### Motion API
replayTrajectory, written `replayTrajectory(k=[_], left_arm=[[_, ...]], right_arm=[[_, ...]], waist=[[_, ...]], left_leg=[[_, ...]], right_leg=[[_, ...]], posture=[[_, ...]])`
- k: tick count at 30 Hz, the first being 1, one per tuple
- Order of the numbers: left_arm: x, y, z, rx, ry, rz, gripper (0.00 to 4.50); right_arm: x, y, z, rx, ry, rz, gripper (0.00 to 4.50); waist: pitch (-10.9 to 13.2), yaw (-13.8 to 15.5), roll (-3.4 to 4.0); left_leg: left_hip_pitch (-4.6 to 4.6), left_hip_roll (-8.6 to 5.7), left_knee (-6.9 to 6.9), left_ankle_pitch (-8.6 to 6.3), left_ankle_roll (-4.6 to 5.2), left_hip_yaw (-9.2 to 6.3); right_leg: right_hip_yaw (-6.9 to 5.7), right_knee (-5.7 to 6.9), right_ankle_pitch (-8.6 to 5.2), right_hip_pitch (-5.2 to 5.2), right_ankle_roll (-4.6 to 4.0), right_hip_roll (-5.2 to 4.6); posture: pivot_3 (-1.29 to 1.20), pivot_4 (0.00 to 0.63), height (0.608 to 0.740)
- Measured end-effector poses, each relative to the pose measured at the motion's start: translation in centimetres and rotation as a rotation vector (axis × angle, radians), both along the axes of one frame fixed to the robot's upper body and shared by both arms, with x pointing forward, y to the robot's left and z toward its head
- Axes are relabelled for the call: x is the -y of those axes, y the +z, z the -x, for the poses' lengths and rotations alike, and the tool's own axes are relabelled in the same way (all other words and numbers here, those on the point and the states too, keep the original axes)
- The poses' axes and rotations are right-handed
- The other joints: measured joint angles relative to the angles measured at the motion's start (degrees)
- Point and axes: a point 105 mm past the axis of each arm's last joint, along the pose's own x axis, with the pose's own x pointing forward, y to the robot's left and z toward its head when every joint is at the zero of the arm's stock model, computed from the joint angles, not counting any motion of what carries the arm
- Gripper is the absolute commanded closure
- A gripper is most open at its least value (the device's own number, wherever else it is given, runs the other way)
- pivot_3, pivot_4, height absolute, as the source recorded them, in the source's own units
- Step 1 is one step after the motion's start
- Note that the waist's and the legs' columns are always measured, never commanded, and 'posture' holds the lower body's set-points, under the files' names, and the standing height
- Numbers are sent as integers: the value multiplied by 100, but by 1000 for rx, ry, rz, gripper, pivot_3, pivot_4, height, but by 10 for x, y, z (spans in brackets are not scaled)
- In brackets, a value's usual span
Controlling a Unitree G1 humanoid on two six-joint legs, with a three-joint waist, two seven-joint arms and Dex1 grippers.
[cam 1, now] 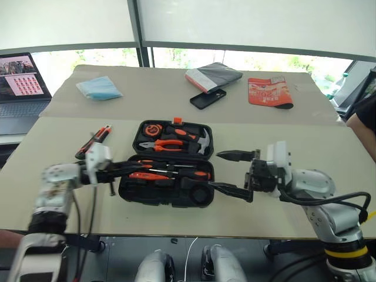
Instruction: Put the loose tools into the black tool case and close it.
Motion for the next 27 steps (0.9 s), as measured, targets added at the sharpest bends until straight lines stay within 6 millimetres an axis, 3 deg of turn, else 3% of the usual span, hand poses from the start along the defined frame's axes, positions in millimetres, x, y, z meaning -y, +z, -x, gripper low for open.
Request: replayTrajectory(k=[4, 8, 12, 15, 17, 20, 23, 25, 27], left_arm=[[-37, -5, 19, -15, 202, 29, 1524], [-94, -22, 43, -23, 556, 94, 123], [-155, -33, 76, -62, 939, 172, 48], [-184, -42, 100, -99, 1145, 226, 48], [-186, -45, 103, -126, 1180, 234, 48], [-177, -41, 92, -140, 1153, 235, 48], [-159, -25, 58, -136, 1078, 270, 48], [-142, -1, 20, -118, 998, 282, 48], [-127, 19, -6, -96, 928, 265, 48]], right_arm=[[8, -4, 4, 30, -25, -14, 0], [10, -6, 4, 76, -73, -84, 0], [11, -7, 2, 126, -135, -123, 0], [12, -10, 3, 166, -157, -138, 0], [9, -8, 8, 197, -136, -159, 0], [8, -8, 10, 191, -126, -175, 0], [6, -4, 10, 172, -134, -229, 0], [-2, 11, 7, 195, -135, -293, 0], [-11, 24, 6, 221, -114, -340, 0]], waist=[[5, 11, 8], [6, 10, 5], [6, 33, 5], [8, 43, 0], [10, 118, 0], [10, 183, -1], [9, 229, -6], [8, 238, -16], [7, 214, -20]], left_leg=[[9, -4, -14, -42, -7, 0], [10, -2, -32, -28, -34, -2], [17, -1, -42, -38, -36, -3], [16, -1, -44, -42, -43, -3], [16, -3, -43, -42, -45, -4], [26, -3, -44, -46, -48, -8], [24, -4, -45, -45, -52, -9], [10, -6, -45, -16, -99, -12], [12, -10, -51, -7, -115, -6]], right_leg=[[6, -11, -1, 4, 2, -13], [5, -13, -1, -2, 1, -10], [5, -14, -2, 0, -1, -14], [3, -15, -3, -2, -2, -14], [-1, -16, -5, -1, -5, -16], [-5, -23, -23, -6, -35, -21], [-5, -19, -20, -1, -31, -21], [-7, -8, -2, 2, -6, -12], [-6, -9, -1, 0, -7, 7]], posture=[[0, 150, 740], [0, 150, 740], [0, 150, 740], [0, 150, 740], [0, 150, 740], [0, 150, 740], [0, 150, 740], [0, 150, 740], [0, 150, 740]])
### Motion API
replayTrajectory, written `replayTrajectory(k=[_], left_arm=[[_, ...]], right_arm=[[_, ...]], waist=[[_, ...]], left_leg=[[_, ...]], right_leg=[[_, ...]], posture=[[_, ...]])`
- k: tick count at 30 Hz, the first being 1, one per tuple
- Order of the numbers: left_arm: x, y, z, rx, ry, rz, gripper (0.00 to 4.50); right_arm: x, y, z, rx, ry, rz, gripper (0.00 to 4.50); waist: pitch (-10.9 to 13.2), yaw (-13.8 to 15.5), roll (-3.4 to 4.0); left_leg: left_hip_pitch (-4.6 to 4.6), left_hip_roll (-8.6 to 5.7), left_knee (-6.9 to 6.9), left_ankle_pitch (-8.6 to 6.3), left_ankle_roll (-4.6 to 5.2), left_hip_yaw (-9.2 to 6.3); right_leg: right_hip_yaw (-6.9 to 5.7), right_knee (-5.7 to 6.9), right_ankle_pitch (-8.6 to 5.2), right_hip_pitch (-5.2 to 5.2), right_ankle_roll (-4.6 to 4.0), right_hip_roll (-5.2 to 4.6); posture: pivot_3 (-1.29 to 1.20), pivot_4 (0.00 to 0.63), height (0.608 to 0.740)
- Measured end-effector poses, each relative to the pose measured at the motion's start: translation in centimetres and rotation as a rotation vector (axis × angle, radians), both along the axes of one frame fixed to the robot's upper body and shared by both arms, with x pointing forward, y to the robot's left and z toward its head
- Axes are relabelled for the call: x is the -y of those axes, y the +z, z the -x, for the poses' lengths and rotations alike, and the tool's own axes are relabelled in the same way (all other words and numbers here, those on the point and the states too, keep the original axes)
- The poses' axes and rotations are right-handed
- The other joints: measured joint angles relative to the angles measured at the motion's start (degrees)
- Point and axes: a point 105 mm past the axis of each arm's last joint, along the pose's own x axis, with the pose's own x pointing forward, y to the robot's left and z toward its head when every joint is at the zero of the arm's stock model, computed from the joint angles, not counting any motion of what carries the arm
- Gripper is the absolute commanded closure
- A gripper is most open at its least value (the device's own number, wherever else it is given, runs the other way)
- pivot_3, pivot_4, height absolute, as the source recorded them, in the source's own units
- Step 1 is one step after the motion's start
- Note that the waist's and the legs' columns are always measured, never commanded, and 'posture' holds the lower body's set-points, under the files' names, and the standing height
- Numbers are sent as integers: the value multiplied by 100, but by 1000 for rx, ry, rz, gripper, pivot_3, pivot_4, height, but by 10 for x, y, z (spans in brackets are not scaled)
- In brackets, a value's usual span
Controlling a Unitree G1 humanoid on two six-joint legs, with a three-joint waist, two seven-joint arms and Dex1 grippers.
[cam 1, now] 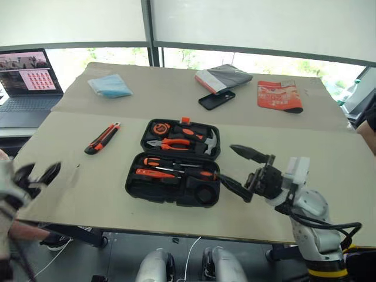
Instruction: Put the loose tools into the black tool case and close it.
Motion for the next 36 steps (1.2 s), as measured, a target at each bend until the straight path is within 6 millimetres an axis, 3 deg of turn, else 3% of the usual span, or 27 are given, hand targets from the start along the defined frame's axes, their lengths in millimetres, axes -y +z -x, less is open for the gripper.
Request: replayTrajectory(k=[1, 4, 6, 13, 16, 20, 25, 28, 33, 36], left_arm=[[10, 7, -21, -12, -42, -1, 48], [19, 3, -51, -83, -68, -5, 48], [22, -4, -60, -133, -79, -22, 48], [35, -29, -90, -303, -91, -126, 48], [37, -38, -91, -346, -101, -157, 48], [39, -45, -91, -381, -112, -170, 1108], [43, -45, -90, -349, -145, -149, 2763], [57, -39, -94, -220, -223, -67, 2764], [93, 15, -82, 65, -594, -85, 2764], [114, 32, -55, 100, -874, -209, 2764]], right_arm=[[-2, 4, 0, 11, 2, -5, 0], [-6, 3, -2, -1, 7, -3, 0], [-7, 3, -3, 0, 7, -2, 0], [-7, 3, -6, 2, -21, 18, 0], [-5, 2, -5, -2, -36, 25, 0], [-4, 1, -2, -8, -50, 39, 0], [-1, 3, 1, -7, -65, 60, 0], [1, -1, 2, -20, -71, 82, 0], [14, -6, 16, -35, -14, 223, 0], [28, -10, 24, -58, 30, 322, 0]], waist=[[-2, -17, -2], [-2, -90, -4], [-3, -146, -6], [0, -212, -14], [0, -219, -15], [1, -213, -17], [0, -211, -18], [4, -204, -24], [14, -182, -43], [13, -206, -43]], left_leg=[[5, -7, -3, 1, 1, 2], [3, -11, -2, 4, 8, 20], [3, -6, -1, 27, 49, 28], [5, 3, 1, 27, 49, 39], [7, 4, 2, 27, 50, 41], [8, 6, 6, 26, 51, 41], [11, 7, 11, 25, 52, 40], [7, 8, 12, 25, 53, 39], [-13, 4, 33, 17, 68, 39], [-5, 3, 38, 8, 81, 42]], right_leg=[[-1, 8, -4, 2, -6, 21], [-12, 10, -4, -2, -7, 50], [-13, 2, -4, -2, -7, 61], [-4, 3, -6, -6, -9, 72], [7, 5, -6, -8, -9, 69], [31, 12, -6, -10, -9, 66], [37, 18, -6, -9, -9, 61], [35, 17, -5, -12, -10, 59], [33, 14, -4, -20, -12, 57], [41, 10, -6, -10, -8, 58]], posture=[[0, 150, 740], [0, 150, 740], [0, 150, 740], [0, 150, 740], [0, 150, 740], [0, 150, 740], [0, 150, 740], [0, 150, 740], [0, 150, 740], [0, 150, 740]])
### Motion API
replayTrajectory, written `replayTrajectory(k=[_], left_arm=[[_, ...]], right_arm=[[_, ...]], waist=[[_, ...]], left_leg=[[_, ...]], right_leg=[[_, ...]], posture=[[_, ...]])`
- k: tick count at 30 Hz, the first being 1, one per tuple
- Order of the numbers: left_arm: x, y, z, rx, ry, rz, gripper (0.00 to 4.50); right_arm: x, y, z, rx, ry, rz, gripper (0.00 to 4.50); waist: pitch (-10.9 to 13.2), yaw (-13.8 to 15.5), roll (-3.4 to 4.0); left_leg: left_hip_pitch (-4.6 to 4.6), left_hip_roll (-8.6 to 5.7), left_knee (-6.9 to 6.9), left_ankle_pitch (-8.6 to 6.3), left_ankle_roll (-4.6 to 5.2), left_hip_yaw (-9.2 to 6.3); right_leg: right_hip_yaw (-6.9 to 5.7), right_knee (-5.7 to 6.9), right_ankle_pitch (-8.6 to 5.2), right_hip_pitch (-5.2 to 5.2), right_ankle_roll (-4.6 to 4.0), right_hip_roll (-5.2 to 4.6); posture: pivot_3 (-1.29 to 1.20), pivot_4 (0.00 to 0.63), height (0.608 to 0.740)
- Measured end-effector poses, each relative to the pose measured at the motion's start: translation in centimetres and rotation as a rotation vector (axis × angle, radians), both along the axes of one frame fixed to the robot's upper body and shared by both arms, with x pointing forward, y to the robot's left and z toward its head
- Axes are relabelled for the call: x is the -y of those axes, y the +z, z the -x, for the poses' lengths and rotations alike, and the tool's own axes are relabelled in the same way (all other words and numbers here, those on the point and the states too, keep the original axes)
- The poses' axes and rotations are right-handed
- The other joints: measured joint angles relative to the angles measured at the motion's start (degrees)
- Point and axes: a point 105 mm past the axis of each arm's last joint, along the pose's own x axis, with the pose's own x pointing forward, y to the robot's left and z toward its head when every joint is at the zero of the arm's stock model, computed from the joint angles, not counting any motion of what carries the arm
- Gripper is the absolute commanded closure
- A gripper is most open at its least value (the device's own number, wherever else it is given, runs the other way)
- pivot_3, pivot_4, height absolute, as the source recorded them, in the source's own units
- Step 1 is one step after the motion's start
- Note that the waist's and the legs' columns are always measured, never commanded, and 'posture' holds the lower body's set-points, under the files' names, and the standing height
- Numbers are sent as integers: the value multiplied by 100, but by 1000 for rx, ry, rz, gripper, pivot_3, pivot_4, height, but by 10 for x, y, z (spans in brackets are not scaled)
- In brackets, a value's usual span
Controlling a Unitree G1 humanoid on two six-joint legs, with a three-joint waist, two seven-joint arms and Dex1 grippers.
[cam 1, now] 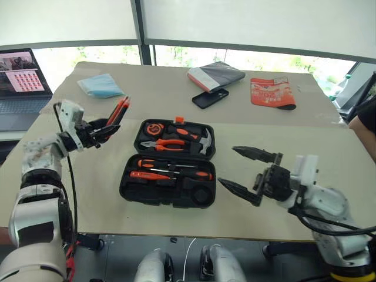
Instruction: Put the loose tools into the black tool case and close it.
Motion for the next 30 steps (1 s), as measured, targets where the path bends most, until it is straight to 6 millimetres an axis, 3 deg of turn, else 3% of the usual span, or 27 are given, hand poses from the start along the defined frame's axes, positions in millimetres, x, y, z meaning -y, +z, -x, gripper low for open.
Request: replayTrajectory(k=[4, 9, 12, 14, 18, 25, 30], left_arm=[[44, -18, 65, -137, -416, -241, 2764], [82, -46, 96, -163, -619, -392, 2764], [89, -63, 97, -167, -595, -443, 2764], [93, -67, 96, -156, -582, -460, 2764], [95, -74, 89, -131, -541, -509, 2764], [92, -74, 84, -59, -609, -603, 2764], [106, -74, 77, -19, -704, -644, 2764]], right_arm=[[14, -5, 8, -44, 53, 103, 0], [13, -2, 9, -73, 79, 128, 0], [10, -2, 12, -99, 93, 131, 0], [7, -1, 14, -104, 99, 134, 0], [1, -3, 22, -125, 109, 120, 0], [-1, -2, 22, -124, 104, 106, 0], [-3, -5, 20, -124, 104, 112, 0]], waist=[[2, -32, 2], [7, 80, 12], [7, 136, 12], [7, 141, 12], [7, 149, 12], [7, 149, 12], [7, 168, 12]], left_leg=[[14, 6, 0, -6, 0, 1], [22, 8, -3, -42, 3, -16], [17, 10, -2, -45, -5, -30], [7, 10, -2, -22, 35, -35], [0, 7, 0, -13, 20, -37], [0, 5, 9, -25, 39, -37], [1, 4, 12, -32, 51, -39]], right_leg=[[20, 5, -9, 6, 13, 2], [32, 7, -21, 11, -12, -6], [29, 8, -18, 11, -8, -11], [25, 5, -8, 7, 7, 6], [25, -1, -9, 7, 5, 15], [25, -2, -9, 10, 7, 8], [25, 1, -9, 13, 7, 12]], posture=[[0, 150, 740], [0, 150, 740], [0, 150, 740], [0, 150, 740], [0, 150, 740], [0, 150, 740], [0, 150, 740]])
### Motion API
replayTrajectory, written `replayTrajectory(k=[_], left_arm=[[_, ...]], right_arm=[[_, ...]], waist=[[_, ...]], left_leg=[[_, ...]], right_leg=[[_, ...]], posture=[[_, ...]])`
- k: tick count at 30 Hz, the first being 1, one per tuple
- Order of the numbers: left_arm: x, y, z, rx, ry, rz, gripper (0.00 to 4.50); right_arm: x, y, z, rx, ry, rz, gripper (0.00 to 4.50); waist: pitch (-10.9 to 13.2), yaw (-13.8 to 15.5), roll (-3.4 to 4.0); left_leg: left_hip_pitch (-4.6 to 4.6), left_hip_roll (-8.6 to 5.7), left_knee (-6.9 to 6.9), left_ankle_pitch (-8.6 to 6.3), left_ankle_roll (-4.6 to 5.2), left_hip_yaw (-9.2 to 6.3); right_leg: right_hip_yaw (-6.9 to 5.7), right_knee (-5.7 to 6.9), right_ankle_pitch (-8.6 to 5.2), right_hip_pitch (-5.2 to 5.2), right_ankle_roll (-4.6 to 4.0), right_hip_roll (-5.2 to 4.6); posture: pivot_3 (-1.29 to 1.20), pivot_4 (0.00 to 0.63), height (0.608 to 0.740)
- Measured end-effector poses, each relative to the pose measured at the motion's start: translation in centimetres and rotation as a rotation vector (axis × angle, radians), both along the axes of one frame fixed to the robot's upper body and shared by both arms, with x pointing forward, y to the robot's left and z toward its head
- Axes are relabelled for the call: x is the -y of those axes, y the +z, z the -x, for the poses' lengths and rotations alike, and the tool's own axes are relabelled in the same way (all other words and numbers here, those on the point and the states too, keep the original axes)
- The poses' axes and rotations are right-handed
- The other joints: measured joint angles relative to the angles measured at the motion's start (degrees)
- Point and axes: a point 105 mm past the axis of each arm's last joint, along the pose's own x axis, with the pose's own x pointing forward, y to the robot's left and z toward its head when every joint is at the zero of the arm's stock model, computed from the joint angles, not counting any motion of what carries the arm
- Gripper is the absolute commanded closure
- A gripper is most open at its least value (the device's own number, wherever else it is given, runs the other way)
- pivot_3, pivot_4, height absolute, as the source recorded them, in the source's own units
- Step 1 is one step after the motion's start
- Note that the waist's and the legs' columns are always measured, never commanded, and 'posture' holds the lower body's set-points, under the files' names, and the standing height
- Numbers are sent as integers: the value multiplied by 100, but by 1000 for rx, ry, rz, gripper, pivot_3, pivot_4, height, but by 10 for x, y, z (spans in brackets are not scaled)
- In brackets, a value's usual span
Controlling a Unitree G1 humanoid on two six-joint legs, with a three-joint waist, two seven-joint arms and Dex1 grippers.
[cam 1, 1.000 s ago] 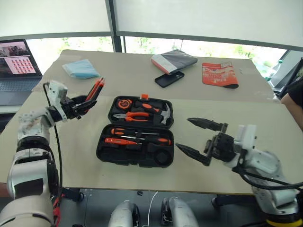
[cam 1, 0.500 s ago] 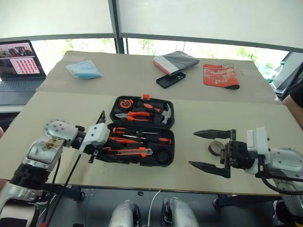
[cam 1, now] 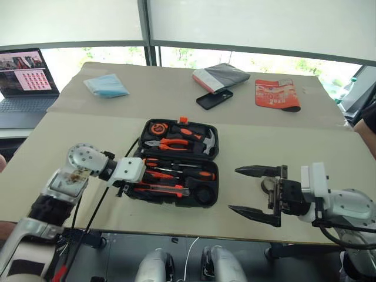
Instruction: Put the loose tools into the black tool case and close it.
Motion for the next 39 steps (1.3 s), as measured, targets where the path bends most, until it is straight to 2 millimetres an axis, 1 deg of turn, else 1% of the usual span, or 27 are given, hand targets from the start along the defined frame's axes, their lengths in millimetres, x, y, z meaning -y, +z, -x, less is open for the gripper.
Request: replayTrajectory(k=[2, 9, 16, 17, 18, 22, 23, 26, 29, 31, 32, 33, 34, 35, 36, 39], left_arm=[[0, -1, -4, 4, -8, -34, 2764], [1, -2, -8, 21, -6, -48, 2764], [-2, -2, -6, -4, 21, -60, 2764], [-3, -2, -6, -12, 31, -61, 1765], [-3, -3, -5, -17, 38, -62, 1547], [-6, 1, -10, 24, 58, -37, 213], [-6, 2, -11, 24, 57, -23, 99], [-3, 4, -8, -17, 36, 31, 99], [7, 11, -7, -64, 21, 127, 99], [11, 23, -9, -55, 12, 196, 608], [13, 29, -10, -44, 11, 225, 755], [13, 32, -11, -42, 11, 244, 1278], [16, 35, -11, -49, 7, 274, 1682], [18, 36, -10, -51, -2, 289, 1881], [21, 36, -8, -55, -15, 300, 2346], [23, 28, -5, -72, -11, 302, 3396]], right_arm=[[2, -1, -2, -3, -8, 3, 0], [2, -3, -4, -7, -20, -6, 0], [2, -3, -5, -5, -25, -15, 0], [3, -4, -6, -5, -29, -13, 0], [4, -4, -8, -5, -35, -12, 0], [4, -3, -12, 1, -38, -20, 0], [4, -3, -13, 1, -38, -20, 0], [5, -5, -16, -4, -47, -29, 0], [5, -5, -19, -6, -51, -38, 0], [5, -6, -22, -4, -56, -44, 0], [5, -6, -22, -6, -57, -49, 0], [4, -7, -23, -8, -58, -54, 0], [4, -9, -24, -9, -64, -55, 0], [5, -10, -25, -11, -70, -55, 0], [4, -11, -25, -14, -73, -61, 0], [3, -13, -25, -12, -77, -70, 0]], waist=[[0, -1, 0], [-1, -10, 0], [-2, -23, 2], [-2, -32, 3], [-2, -39, 3], [-3, -44, 5], [-3, -45, 5], [-3, -42, 5], [-3, -32, 4], [-3, -26, 4], [-3, -26, 4], [-3, -29, 4], [-3, -30, 4], [-3, -31, 4], [-3, -32, 4], [-3, -34, 4]], left_leg=[[-1, 0, 2, 0, 0, 0], [2, 0, 10, 0, 2, -3], [3, 2, 10, -1, 3, -5], [4, 2, 10, 0, 2, -5], [4, 3, 10, 0, 2, -5], [4, 6, 10, 0, 1, -5], [3, 6, 9, 0, 0, -5], [-2, 4, 10, 13, -22, -4], [-12, 2, 21, 15, -25, -5], [-18, 4, 39, 14, -22, -6], [-19, 4, 45, 12, -19, -8], [-19, 3, 45, 10, -16, -9], [-19, 3, 46, 9, -16, -9], [-20, 3, 47, 9, -15, -9], [-21, 3, 49, 10, -16, -9], [-21, 3, 49, 11, -18, -9]], right_leg=[[0, -1, 0, 1, 1, 3], [0, 4, 1, 7, 2, 3], [1, 5, 1, 7, 2, 6], [2, 5, 1, 7, 2, 7], [3, 6, 1, 7, 2, 9], [3, 6, 1, 5, 1, 13], [2, 5, 0, 4, 1, 14], [1, 3, 0, 3, 1, 13], [-1, 3, 0, 2, 3, 12], [-2, 8, 1, 2, 4, 13], [-3, 9, 2, 3, 5, 12], [0, 9, 2, 5, 6, 12], [1, 9, 3, 5, 7, 11], [1, 9, 3, 5, 7, 11], [1, 9, 3, 4, 7, 12], [0, 10, 3, 4, 8, 15]], posture=[[0, 150, 740], [0, 150, 740], [0, 150, 740], [0, 150, 740], [0, 150, 740], [0, 150, 740], [0, 150, 740], [0, 150, 740], [0, 150, 740], [0, 150, 740], [0, 150, 740], [0, 150, 740], [0, 150, 740], [0, 150, 740], [0, 150, 740], [0, 150, 740]])
